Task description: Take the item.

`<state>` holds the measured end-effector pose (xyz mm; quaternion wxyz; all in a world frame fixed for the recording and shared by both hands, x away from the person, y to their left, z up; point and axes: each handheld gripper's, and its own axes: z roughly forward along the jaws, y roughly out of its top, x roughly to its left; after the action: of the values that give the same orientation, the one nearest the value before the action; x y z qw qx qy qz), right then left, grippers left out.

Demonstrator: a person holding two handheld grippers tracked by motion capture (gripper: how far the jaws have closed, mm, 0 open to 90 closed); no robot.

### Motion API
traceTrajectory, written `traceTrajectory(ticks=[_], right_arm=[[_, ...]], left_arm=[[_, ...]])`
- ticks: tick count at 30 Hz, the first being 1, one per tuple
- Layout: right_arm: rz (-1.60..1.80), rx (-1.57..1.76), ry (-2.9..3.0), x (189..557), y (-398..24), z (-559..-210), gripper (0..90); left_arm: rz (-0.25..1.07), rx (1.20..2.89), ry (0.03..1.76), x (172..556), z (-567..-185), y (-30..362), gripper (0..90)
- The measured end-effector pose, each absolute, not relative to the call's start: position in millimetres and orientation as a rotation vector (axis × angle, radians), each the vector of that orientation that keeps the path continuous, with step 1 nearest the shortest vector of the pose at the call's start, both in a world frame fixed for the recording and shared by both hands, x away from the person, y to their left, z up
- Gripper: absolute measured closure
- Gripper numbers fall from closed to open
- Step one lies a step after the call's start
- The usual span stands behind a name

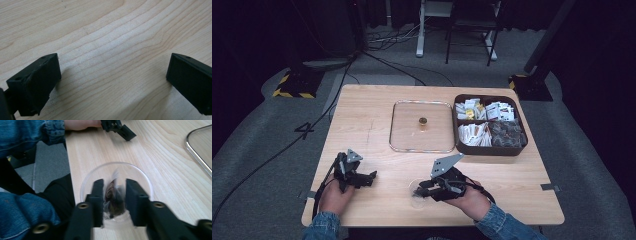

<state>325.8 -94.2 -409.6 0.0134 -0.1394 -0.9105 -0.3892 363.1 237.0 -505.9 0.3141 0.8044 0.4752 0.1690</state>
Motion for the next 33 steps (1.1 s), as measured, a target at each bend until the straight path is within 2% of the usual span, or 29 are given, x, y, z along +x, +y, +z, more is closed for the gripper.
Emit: traceTrajectory(ticks=[1, 2, 3, 17, 23, 25, 28, 33], right_arm=[[-1.212, -0.434, -2.836, 326, -94, -410, 66.2], [-1.228, -0.429, -2.817, 326, -94, -409, 59.6], [-1.235, -0.427, -2.818, 325, -95, -409, 57.9], [-1.364, -0.483, -2.785, 329, -110, -393, 46.3], [-1.44, -0.53, -2.73, 332, -137, -379, 36.9], [-1.447, -0.542, -2.727, 332, -142, -379, 35.7], [-1.486, -0.602, -2.696, 336, -160, -378, 28.3], [-1.535, -0.691, -2.678, 340, -182, -377, 21.3]], left_arm=[[0.446, 2.12, 1.253, 363, -506, 237, 0.0], [0.445, 2.123, 1.25, 364, -506, 237, 0.0], [0.445, 2.123, 1.25, 364, -506, 237, 0.0], [0.445, 2.119, 1.257, 364, -506, 237, 0.0], [0.445, 2.119, 1.257, 364, -506, 237, 0.0], [0.445, 2.119, 1.257, 364, -506, 237, 0.0], [0.446, 2.119, 1.257, 364, -506, 237, 0.0], [0.447, 2.119, 1.257, 365, -506, 237, 0.0]])
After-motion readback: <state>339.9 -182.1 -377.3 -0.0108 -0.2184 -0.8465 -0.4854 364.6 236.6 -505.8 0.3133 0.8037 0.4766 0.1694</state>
